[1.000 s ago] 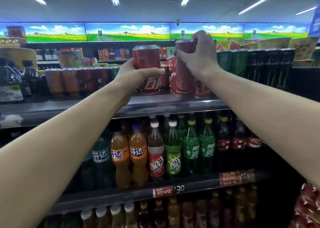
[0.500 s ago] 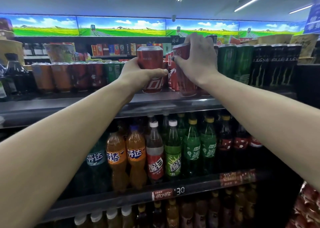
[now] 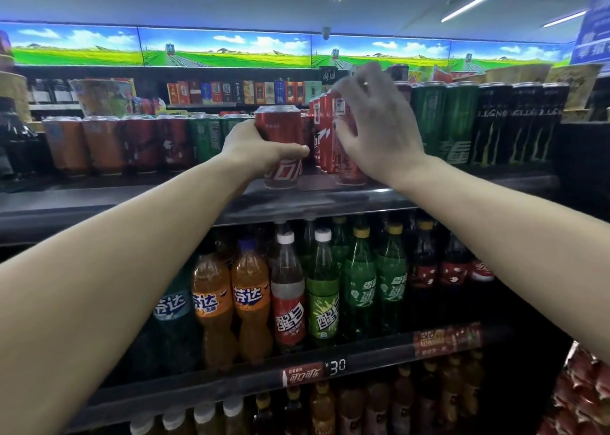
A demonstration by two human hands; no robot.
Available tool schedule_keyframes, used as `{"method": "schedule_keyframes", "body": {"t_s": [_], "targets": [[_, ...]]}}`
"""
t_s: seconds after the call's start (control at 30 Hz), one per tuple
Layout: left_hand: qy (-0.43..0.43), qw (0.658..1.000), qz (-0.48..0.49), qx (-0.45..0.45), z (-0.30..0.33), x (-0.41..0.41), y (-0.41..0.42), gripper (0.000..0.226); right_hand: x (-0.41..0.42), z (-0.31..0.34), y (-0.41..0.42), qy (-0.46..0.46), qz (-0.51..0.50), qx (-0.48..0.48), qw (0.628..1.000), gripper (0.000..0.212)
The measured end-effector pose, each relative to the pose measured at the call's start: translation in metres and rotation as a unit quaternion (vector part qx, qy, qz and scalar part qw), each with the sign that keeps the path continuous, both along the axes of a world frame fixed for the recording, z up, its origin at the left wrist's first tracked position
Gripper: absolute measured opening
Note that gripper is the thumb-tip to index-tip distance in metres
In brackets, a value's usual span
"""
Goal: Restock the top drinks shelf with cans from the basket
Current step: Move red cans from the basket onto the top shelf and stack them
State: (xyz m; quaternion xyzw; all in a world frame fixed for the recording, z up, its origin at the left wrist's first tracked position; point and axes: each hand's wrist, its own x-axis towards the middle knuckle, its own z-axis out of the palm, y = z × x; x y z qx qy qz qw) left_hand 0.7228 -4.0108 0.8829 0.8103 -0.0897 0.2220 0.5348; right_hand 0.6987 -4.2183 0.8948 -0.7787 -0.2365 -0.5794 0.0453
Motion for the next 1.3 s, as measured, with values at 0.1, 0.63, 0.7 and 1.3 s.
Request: {"method": "schedule_keyframes", "body": {"t_s": [0.1, 0.63, 0.7, 1.3], "targets": [[0.009, 1.0, 0.002, 0.005, -0.001, 0.004, 0.001, 0.052, -0.005, -0.014, 0.002, 0.016, 0.011, -0.081, 0.997, 0.029], [0.011, 0.982, -0.003, 0.191, 0.01, -0.013, 0.022, 0.079, 0.0, -0.046, -0.01, 0.047, -0.021, -0.158, 0.986, 0.05], [0.007, 0.976, -0.001, 0.218, 0.009, -0.02, 0.023, 0.046, 0.0, -0.048, -0.008, 0.055, -0.009, -0.127, 0.99, 0.046], [0.007, 0.932, 0.101, 0.348, 0.009, -0.01, 0.061, 0.051, 0.027, 0.009, 0.093, 0.492, 0.083, 0.206, 0.842, 0.052]]}}
